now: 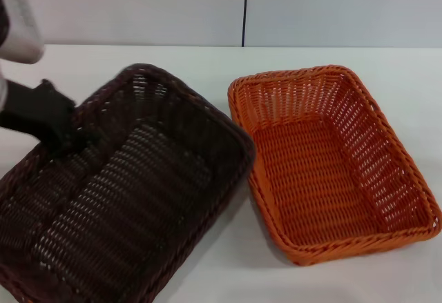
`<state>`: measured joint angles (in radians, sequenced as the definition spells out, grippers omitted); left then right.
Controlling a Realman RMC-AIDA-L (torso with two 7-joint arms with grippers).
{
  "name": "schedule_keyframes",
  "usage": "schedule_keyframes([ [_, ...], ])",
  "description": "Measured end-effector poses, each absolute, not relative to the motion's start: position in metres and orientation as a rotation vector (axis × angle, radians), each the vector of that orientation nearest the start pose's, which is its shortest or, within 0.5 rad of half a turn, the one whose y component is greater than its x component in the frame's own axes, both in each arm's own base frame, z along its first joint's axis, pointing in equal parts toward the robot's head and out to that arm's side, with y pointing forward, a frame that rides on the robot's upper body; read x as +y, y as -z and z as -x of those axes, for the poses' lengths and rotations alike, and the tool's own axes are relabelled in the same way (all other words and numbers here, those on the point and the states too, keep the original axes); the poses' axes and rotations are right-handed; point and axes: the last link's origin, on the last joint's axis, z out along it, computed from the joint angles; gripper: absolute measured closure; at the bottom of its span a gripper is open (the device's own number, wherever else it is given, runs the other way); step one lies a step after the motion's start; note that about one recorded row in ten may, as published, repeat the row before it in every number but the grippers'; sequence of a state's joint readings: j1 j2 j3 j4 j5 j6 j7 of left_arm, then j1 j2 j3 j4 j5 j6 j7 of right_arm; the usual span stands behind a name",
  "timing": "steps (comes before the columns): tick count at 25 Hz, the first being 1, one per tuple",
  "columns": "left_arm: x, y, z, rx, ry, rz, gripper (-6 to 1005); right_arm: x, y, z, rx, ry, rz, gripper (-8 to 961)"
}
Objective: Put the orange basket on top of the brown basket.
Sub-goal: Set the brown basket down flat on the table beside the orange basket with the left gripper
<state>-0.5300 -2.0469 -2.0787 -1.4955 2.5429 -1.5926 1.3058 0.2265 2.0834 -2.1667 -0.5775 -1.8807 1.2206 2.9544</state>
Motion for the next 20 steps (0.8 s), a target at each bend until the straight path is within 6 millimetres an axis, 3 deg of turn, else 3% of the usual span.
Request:
schedule_keyframes([
  [10,0.391,-0.055,0.178,0.126,-0.433,2.728,740,0.299,-0.026,-0.337,0.665,-0.723,1.012,143],
  [20,0.392,-0.032,0.168,0.174,-0.421,2.744,748,0.297,-0.025,-0.337,0.665,-0.723,1.018,143],
])
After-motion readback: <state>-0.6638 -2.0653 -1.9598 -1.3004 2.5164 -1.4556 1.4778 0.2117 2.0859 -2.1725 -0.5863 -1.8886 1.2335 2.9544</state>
